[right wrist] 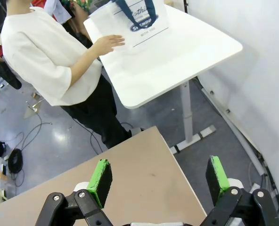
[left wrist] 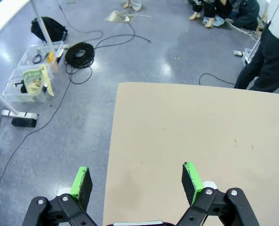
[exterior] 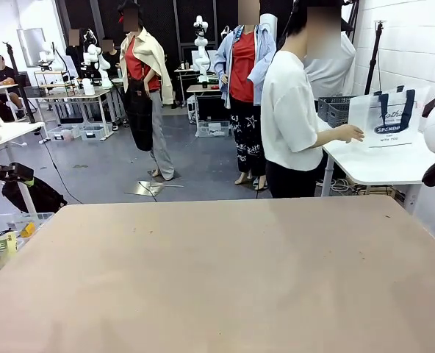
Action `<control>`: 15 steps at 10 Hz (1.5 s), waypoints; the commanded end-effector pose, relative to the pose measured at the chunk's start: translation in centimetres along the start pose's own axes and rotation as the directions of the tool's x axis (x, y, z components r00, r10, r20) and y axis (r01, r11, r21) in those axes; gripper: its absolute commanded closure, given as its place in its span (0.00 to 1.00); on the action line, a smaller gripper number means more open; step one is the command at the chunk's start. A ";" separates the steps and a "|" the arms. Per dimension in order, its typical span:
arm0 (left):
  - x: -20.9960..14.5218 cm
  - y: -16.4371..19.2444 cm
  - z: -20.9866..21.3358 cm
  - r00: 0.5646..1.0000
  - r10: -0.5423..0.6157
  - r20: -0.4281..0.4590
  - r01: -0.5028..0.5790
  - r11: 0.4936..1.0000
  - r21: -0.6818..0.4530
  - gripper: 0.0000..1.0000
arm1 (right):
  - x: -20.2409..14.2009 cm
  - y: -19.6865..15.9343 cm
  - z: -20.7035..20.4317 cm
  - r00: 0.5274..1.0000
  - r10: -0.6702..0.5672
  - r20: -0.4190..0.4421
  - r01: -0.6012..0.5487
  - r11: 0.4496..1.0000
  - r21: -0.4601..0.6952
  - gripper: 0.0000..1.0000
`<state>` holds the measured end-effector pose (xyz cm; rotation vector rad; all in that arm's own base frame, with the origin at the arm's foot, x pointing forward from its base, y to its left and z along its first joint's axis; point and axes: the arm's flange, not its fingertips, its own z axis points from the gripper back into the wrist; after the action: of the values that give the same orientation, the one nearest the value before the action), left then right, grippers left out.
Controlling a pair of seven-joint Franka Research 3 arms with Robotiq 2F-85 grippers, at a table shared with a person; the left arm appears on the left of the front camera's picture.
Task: Transfer purchased items from the store into the shopping bag.
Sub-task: Open the Reusable shopping bag in the center of the table.
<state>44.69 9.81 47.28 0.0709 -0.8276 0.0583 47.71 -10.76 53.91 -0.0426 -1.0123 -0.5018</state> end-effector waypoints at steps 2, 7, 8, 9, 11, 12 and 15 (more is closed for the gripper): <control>-0.1 0.2 0.2 1.000 0.006 0.001 -0.006 1.000 -0.010 0.00 | 0.1 -0.1 0.1 1.000 0.004 0.000 -0.004 1.000 0.004 0.00; -0.1 0.2 0.2 1.000 0.006 0.001 -0.006 1.000 -0.010 0.00 | 0.1 -0.1 0.1 1.000 0.004 0.000 -0.004 1.000 0.004 0.00; -0.1 0.2 0.2 1.000 0.006 0.001 -0.006 1.000 -0.010 0.00 | 0.1 -0.1 0.1 1.000 0.004 0.000 -0.004 1.000 0.004 0.00; -0.1 0.2 0.2 1.000 0.006 0.001 -0.006 1.000 -0.010 0.00 | 0.1 -0.1 0.1 1.000 0.004 0.000 -0.004 1.000 0.004 0.00; -0.1 0.2 0.2 1.000 0.006 0.001 -0.006 1.000 -0.010 0.00 | 0.1 -0.1 0.1 1.000 0.004 0.000 -0.004 1.000 0.004 0.00; -0.1 0.2 0.2 1.000 0.006 0.001 -0.006 1.000 -0.010 0.00 | 0.1 -0.1 0.1 1.000 0.004 0.000 -0.004 1.000 0.004 0.00; -0.1 0.2 0.2 1.000 0.006 0.001 -0.006 1.000 -0.010 0.00 | 0.1 -0.1 0.1 1.000 0.004 0.000 -0.004 1.000 0.004 0.00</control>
<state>44.69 9.81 47.28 0.0708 -0.8276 0.0583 47.71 -10.75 53.92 -0.0425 -1.0123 -0.5017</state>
